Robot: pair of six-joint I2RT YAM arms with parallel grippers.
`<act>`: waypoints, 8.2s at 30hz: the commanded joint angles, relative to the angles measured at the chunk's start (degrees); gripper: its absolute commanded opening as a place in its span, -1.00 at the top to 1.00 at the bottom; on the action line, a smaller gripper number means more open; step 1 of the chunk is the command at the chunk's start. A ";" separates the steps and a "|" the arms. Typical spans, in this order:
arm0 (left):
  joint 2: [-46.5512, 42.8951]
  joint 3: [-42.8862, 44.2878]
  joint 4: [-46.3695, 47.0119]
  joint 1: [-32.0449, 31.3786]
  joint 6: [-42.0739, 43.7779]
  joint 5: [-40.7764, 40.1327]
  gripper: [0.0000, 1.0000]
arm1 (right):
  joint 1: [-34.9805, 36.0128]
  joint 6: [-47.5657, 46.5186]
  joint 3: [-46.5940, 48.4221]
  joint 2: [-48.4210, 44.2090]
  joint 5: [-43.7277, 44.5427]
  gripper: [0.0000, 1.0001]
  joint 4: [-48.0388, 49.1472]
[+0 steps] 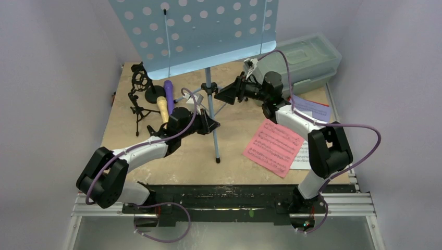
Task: Pack up the instrument practice props
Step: Unscrew the knob on the music stand.
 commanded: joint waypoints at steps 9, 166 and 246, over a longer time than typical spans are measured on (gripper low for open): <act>-4.20 -1.97 3.39 -0.13 -8.81 1.25 1.00 | 2.05 -4.81 4.26 1.45 1.70 -0.04 3.22; -8.29 -5.71 2.97 -1.48 -13.09 2.49 0.94 | -3.75 -4.11 -6.89 -13.28 -5.97 -0.57 -4.92; -9.09 -6.57 3.36 -1.48 -13.33 2.81 0.92 | 0.58 -16.55 -15.56 -22.24 2.83 -0.87 -6.74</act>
